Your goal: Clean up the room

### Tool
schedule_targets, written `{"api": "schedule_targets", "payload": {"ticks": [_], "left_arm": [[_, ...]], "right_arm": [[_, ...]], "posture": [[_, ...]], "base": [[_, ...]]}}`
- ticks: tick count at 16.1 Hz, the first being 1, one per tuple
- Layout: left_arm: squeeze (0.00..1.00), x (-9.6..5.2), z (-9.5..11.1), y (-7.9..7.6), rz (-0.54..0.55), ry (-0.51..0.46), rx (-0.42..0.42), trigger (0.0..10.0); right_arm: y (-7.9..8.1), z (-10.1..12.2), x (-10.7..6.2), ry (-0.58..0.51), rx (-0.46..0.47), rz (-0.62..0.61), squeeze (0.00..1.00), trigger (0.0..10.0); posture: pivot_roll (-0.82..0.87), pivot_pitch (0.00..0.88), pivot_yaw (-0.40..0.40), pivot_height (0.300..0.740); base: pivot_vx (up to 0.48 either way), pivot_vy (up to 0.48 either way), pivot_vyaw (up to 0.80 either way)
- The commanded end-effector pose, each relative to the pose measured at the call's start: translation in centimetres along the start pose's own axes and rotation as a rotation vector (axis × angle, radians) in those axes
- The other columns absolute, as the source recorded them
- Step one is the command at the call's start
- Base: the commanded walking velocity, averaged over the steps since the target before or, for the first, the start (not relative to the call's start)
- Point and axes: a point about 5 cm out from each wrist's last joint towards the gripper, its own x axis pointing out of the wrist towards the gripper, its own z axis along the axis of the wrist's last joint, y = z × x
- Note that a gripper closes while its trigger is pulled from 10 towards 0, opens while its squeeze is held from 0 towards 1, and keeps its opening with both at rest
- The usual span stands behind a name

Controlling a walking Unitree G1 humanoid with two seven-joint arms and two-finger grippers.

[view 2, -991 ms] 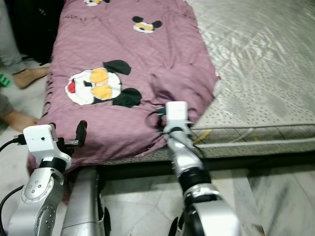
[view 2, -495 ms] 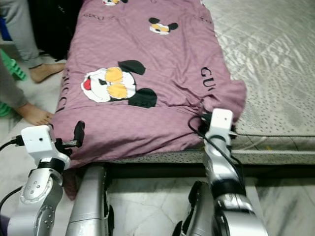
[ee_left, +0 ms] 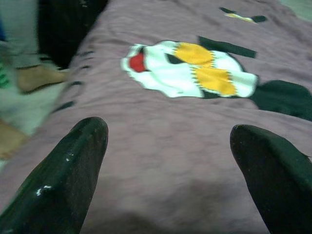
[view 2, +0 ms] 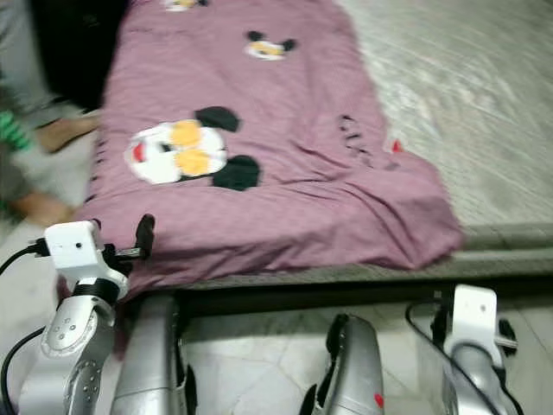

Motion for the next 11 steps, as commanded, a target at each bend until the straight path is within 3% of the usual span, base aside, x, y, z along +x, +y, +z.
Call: {"api": "schedule_targets", "payload": {"ticks": [1,3,4,6,7,8,9,10,11], "left_arm": [[0.0,-0.1,-0.4,0.1,0.004,0.013,0.005,10.0],[0.0,0.1,-0.4,0.1,0.0,0.01,0.002,10.0],[0.0,0.3,-0.4,0.0,-0.003,0.008,0.001,10.0],[0.0,0.4,-0.3,0.0,-0.005,0.005,0.001,10.0],[0.0,0.5,-0.3,0.0,-0.005,0.001,0.0,10.0],[0.0,0.5,-0.2,-0.1,-0.005,-0.002,-0.001,10.0],[0.0,0.6,-0.2,-0.2,-0.004,-0.006,-0.003,10.0],[0.0,0.7,-0.1,-0.3,-0.005,-0.01,-0.006,10.0],[0.0,0.8,0.0,-0.3,-0.006,-0.012,-0.006,10.0]], "right_arm": [[0.0,-0.1,-0.7,0.007,-0.023,0.025,0.0,10.0],[-0.1,1.6,-0.6,-0.062,-0.026,0.014,0.0,10.0],[0.3,5.2,-0.1,-0.211,0.004,0.008,0.0,10.0],[1.2,10.3,-0.2,-0.4,0.071,0.039,0.0,10.0],[2.8,13.6,-0.6,-0.5,0.14,0.131,0.0,10.0],[4.4,15.4,-0.9,-0.536,0.195,0.224,0.0,10.0],[5.8,16.4,-0.9,-0.548,0.206,0.284,0.0,10.0],[8.2,16.9,-0.6,-0.524,0.167,0.356,0.0,10.0],[9.8,17.2,-0.3,-0.47,0.234,0.397,0.0,10.0]], "posture": [[0.0,0.208,-0.046,0.495],[0.0,0.201,-0.043,0.495],[0.0,0.196,-0.041,0.495],[0.0,0.185,-0.044,0.495],[0.01,0.18,-0.045,0.495],[0.01,0.176,-0.047,0.495],[0.01,0.175,-0.049,0.495],[0.02,0.176,-0.048,0.495],[0.03,0.177,-0.048,0.495]], "base": [[0.0,0.0,0.0],[0.0,0.0,0.0],[0.0,0.0,0.0],[0.0,0.0,0.0],[0.0,0.0,0.0],[0.0,0.0,0.0],[0.0,0.0,0.0],[0.0,0.0,0.0],[0.0,0.0,0.0]]}}
